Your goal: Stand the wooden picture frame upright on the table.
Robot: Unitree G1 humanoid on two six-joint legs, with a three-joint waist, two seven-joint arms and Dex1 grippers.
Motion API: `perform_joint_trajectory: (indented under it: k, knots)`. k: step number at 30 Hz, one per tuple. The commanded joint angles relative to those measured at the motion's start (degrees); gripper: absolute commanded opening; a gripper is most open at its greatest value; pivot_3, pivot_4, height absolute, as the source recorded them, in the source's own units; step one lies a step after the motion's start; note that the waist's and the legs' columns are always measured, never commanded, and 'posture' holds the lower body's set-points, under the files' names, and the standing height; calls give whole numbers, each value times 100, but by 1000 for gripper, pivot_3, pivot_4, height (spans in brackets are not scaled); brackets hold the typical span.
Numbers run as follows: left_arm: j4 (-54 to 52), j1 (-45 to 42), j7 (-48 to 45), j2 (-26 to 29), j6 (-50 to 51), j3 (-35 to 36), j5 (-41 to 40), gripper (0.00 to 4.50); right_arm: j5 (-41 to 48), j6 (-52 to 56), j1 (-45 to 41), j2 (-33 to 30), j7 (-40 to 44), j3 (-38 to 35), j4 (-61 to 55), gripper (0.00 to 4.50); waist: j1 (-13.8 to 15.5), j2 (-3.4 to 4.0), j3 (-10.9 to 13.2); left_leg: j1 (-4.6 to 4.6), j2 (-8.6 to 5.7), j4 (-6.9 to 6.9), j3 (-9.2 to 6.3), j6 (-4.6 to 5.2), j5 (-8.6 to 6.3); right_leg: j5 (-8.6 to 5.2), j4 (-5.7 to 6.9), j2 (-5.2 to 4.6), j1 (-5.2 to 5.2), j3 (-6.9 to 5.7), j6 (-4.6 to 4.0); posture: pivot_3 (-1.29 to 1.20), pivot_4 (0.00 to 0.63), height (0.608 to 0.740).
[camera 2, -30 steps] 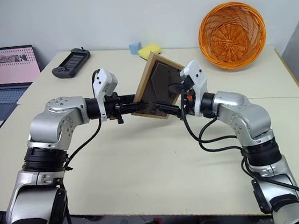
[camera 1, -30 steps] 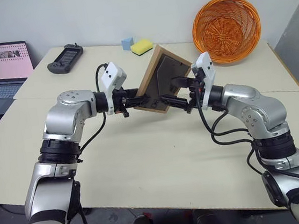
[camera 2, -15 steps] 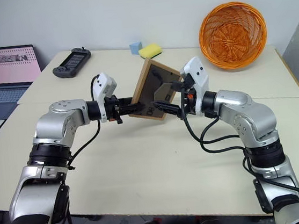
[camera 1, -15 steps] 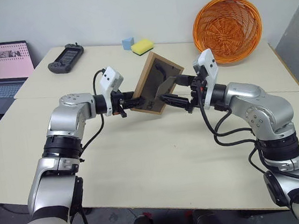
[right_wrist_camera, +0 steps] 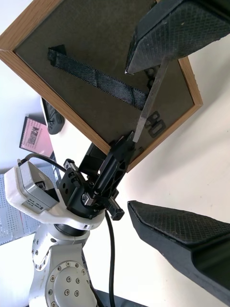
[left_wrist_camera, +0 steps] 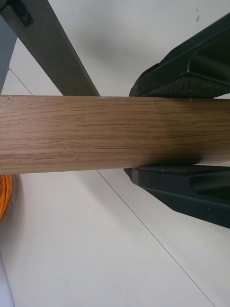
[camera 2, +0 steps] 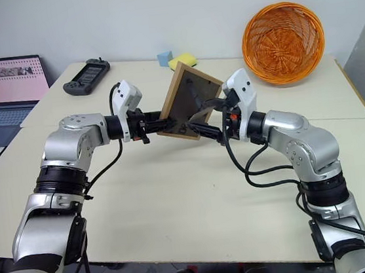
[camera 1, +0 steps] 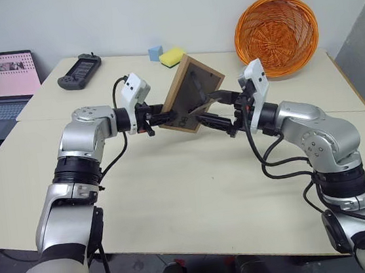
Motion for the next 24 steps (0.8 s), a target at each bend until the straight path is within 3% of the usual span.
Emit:
perform_joint_trajectory:
  k: [1,9,17,21,24]
  knots:
    - [-914,-78,-267,159,554,388,-527,1300,-166,-297,21,-192,149,17,90,4458,0,0,0,0,0,0,0,0,0,0,0,0,0,0,0,0,150,740]
    - [-2134,511,-319,557,1375,578,-942,1300,-548,-829,89,-645,438,5,676,4458,-30,0,0,2,3,-1,2,0,0,0,0,1,0,2,0,0,150,740]
    - [-2222,633,-32,715,1932,818,-1169,1300,-1050,-1502,345,-1083,687,122,789,4458,-4,0,0,1,1,5,2,0,0,0,0,0,1,3,0,0,150,740]
    - [-1912,548,352,654,2625,1084,-1383,1300,-1687,-2286,659,-1247,504,242,731,4458,-7,0,0,1,0,5,2,0,0,0,-1,0,1,3,1,0,150,740]
    - [-1645,447,656,613,3245,1308,-1559,1300,-2855,-3993,997,-1513,107,544,836,4458,-7,0,0,1,1,5,3,0,0,-1,0,0,1,3,1,0,150,740]
